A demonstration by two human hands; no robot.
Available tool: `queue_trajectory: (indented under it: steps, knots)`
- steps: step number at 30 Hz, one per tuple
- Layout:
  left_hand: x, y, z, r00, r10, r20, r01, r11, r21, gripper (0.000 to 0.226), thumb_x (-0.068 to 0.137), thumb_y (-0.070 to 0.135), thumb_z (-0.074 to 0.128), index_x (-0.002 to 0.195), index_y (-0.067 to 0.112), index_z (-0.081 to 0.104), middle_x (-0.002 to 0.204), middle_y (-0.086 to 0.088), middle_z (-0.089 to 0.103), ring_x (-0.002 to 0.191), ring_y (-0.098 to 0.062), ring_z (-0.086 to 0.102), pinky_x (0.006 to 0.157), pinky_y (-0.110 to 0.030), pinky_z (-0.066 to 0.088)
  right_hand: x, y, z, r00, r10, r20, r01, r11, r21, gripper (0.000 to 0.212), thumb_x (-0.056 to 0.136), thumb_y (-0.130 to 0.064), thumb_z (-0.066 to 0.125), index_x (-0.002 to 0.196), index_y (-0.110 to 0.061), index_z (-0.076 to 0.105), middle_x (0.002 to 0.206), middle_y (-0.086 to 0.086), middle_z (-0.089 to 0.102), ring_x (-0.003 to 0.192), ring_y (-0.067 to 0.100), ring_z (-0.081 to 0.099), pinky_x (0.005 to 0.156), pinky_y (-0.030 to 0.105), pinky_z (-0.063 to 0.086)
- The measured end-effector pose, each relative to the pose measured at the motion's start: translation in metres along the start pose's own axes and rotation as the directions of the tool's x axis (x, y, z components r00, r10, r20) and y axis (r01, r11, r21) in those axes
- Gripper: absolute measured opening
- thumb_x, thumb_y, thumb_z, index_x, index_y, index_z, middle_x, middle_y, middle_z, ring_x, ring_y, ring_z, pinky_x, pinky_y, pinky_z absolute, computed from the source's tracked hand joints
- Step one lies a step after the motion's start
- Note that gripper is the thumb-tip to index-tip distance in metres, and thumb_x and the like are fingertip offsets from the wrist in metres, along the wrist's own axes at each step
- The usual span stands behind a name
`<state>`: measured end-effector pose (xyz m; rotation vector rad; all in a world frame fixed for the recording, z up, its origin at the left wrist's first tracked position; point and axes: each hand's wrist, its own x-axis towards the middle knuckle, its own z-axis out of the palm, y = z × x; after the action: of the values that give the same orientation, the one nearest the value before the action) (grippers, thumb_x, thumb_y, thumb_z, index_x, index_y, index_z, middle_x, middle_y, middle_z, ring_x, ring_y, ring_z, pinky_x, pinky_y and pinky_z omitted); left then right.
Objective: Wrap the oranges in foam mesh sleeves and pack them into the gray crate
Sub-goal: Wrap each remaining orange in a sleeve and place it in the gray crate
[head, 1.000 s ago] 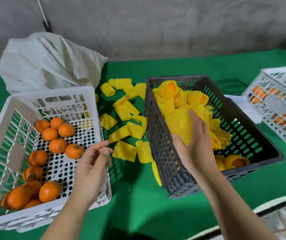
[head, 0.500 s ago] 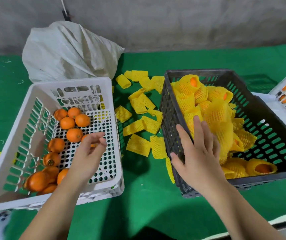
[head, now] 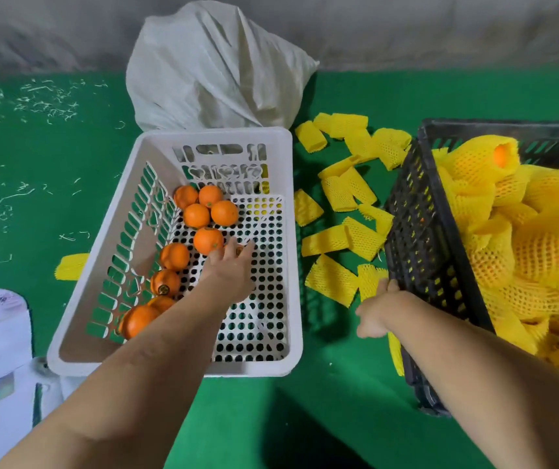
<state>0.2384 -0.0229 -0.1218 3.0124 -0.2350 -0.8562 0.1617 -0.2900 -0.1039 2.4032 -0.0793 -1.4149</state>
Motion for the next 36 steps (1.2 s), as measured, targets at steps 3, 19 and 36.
queue_trajectory:
  steps: [3,19,36]
  knots:
    - [0.014,-0.011,0.020,0.999,-0.037,-0.018,0.035,0.994,-0.101,0.105,0.097,0.014,0.064,0.166,0.032,-0.014,0.171,-0.009,-0.010,0.132,-0.042,0.052,0.103,-0.046,0.054,0.008,-0.008,0.003,1.000,0.012,-0.013,-0.013,0.998,-0.056,0.061,0.100,-0.028,0.047,0.158,-0.020,0.030,0.169,0.019,-0.005,0.152,0.047,-0.002,0.118,0.057,0.018]
    - [-0.011,-0.004,-0.012,0.968,-0.150,-0.200,-0.033,0.715,-0.699,0.077,0.085,0.036,0.088,0.145,0.027,0.041,0.139,-0.008,0.029,0.105,-0.028,0.049,0.089,-0.035,0.047,-0.067,0.023,-0.040,0.701,-0.108,-0.705,0.660,0.474,0.583,0.036,0.097,-0.007,0.057,0.128,-0.025,0.061,0.053,-0.015,0.050,0.038,0.003,0.043,0.037,0.015,0.029]
    - [-0.149,0.119,-0.016,0.850,0.004,-0.527,-0.527,0.015,-0.850,0.060,0.080,0.056,0.080,0.133,0.046,0.053,0.115,0.017,0.065,0.096,-0.009,0.072,0.078,-0.022,0.057,-0.082,0.047,0.007,0.574,0.169,-0.801,0.769,0.226,0.598,0.007,0.101,-0.020,0.058,0.100,-0.018,0.065,0.068,-0.010,0.057,0.059,0.001,0.050,0.060,0.023,0.041]
